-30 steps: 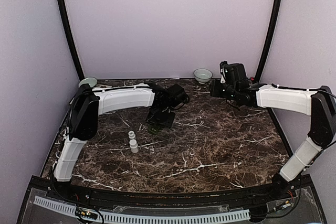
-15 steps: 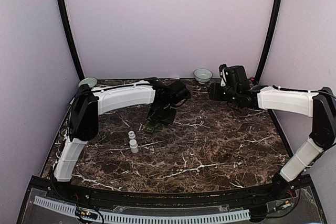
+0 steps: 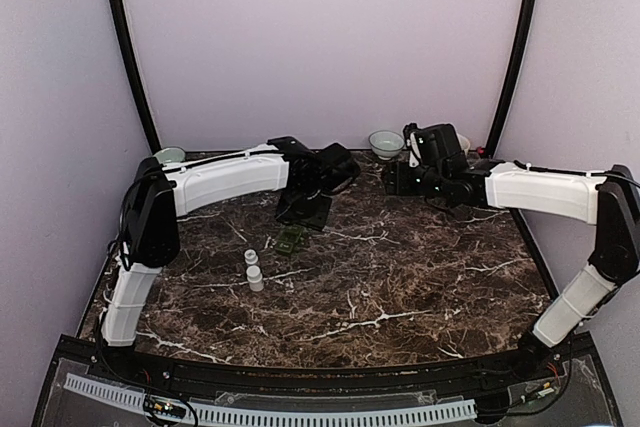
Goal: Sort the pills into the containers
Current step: Place the pill container at the center of the board, then adjust the pill bottle at the center of the board.
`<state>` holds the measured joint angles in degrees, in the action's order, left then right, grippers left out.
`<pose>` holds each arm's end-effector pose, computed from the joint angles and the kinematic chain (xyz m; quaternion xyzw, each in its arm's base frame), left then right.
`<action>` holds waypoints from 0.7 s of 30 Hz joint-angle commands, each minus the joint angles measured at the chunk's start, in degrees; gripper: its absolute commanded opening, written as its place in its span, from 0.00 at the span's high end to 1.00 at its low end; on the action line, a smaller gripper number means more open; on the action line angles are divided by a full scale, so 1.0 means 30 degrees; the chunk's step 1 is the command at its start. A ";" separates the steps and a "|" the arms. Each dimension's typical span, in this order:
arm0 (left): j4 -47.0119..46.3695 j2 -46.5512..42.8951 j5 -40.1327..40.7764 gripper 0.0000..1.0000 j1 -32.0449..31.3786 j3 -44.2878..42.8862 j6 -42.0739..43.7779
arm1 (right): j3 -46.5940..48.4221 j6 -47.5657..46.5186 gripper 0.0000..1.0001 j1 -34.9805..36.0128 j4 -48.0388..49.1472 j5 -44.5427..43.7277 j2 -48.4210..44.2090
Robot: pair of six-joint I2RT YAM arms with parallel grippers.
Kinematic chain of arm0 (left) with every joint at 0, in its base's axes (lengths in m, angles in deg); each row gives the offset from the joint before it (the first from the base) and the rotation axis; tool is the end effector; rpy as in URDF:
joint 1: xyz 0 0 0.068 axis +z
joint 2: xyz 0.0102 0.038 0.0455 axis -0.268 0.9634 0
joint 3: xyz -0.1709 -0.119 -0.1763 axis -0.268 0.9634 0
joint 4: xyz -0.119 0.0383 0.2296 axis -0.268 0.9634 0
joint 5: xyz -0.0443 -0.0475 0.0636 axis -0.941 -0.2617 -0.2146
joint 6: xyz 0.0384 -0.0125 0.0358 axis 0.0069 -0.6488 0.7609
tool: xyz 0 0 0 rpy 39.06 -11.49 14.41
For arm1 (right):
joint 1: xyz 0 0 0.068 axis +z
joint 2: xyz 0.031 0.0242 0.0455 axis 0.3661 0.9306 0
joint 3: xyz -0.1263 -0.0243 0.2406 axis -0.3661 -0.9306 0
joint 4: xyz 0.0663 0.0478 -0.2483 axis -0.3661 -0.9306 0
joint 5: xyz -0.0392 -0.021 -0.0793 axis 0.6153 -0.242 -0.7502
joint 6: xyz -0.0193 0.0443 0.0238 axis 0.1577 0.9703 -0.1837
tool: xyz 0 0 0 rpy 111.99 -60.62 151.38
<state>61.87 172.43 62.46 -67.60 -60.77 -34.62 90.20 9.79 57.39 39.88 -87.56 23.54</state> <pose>0.3051 -0.3682 0.2255 0.1012 0.9609 0.0337 0.2557 0.2917 0.2007 0.2620 -0.0443 0.8694 0.1435 0.4706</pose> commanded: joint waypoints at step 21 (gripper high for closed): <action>-1.1195 -1.9166 -0.2540 0.42 0.4679 2.2424 -0.6971 | 2.0110 -0.3985 0.29 0.8595 -1.1802 0.0221 1.2655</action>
<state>34.55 119.58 58.95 -55.51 2.27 -50.73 142.70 -1.11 80.45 13.24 -88.94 55.98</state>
